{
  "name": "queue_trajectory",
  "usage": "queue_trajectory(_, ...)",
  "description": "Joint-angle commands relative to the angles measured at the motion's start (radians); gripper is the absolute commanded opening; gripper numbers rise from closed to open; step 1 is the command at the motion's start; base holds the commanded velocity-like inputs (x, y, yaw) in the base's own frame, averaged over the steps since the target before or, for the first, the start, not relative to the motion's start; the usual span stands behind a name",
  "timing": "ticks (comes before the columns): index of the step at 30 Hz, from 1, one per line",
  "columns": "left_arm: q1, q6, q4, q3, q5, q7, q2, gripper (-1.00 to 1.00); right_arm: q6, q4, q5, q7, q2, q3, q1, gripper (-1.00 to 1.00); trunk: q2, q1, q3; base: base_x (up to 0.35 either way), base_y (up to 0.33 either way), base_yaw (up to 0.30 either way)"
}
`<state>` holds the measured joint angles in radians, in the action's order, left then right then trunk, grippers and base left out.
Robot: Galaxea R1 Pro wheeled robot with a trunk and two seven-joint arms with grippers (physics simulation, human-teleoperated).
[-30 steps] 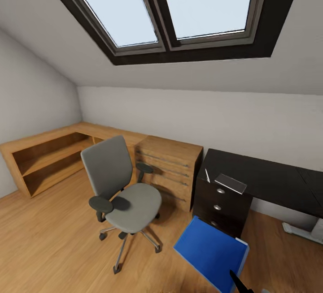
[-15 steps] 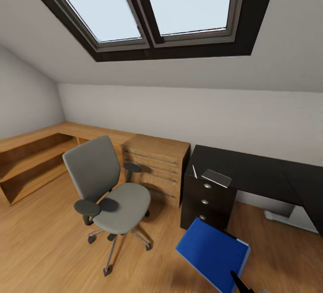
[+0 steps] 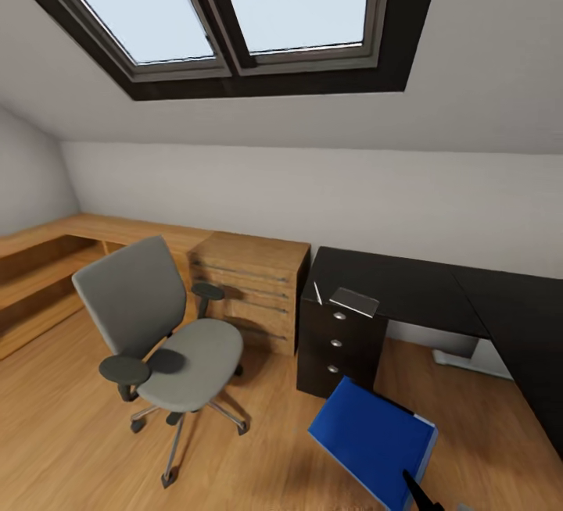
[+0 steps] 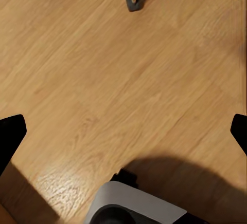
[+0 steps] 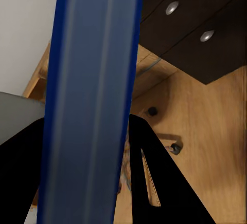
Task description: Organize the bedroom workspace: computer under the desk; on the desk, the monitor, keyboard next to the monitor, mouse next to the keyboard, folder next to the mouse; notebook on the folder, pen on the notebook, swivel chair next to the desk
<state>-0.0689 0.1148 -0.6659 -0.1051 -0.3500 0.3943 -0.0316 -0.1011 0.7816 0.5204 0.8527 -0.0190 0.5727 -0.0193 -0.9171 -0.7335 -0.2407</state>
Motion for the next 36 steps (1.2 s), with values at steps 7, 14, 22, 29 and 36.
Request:
queue_trajectory(7, 0.0, 0.016, -0.001, -0.005, -0.011, 0.006, 0.001, 1.0, -0.004, 0.001, 0.006, 0.005, -0.001, 0.004, -0.001, -1.0, -0.001, 0.0, -0.01, 0.007, -0.006, -0.208)
queue_trajectory(14, 0.0, 0.043, 0.001, -0.005, -0.01, 0.006, 0.001, 1.0, 0.021, -0.001, 0.004, 0.005, 0.001, 0.004, -0.001, -1.0, -0.001, 0.0, -0.018, 0.226, -0.137, -0.21)
queue_trajectory(22, 0.0, 0.045, 0.003, -0.005, -0.009, 0.005, 0.0, 1.0, 0.032, -0.004, 0.003, 0.005, 0.001, 0.003, -0.001, -1.0, -0.001, 0.0, -0.025, 0.253, -0.197, -0.237)
queue_trajectory(29, 0.0, 0.048, 0.003, -0.005, -0.01, 0.006, 0.002, 1.0, 0.032, -0.004, -0.002, 0.005, 0.001, 0.001, -0.001, -1.0, -0.001, 0.0, -0.026, 0.047, -0.045, -0.282)
queue_trajectory(36, 0.0, 0.048, 0.003, -0.005, -0.011, 0.006, 0.002, 1.0, 0.031, -0.004, -0.004, 0.01, 0.002, -0.002, -0.001, -1.0, 0.041, 0.023, -0.007, 0.003, -0.003, -0.211)
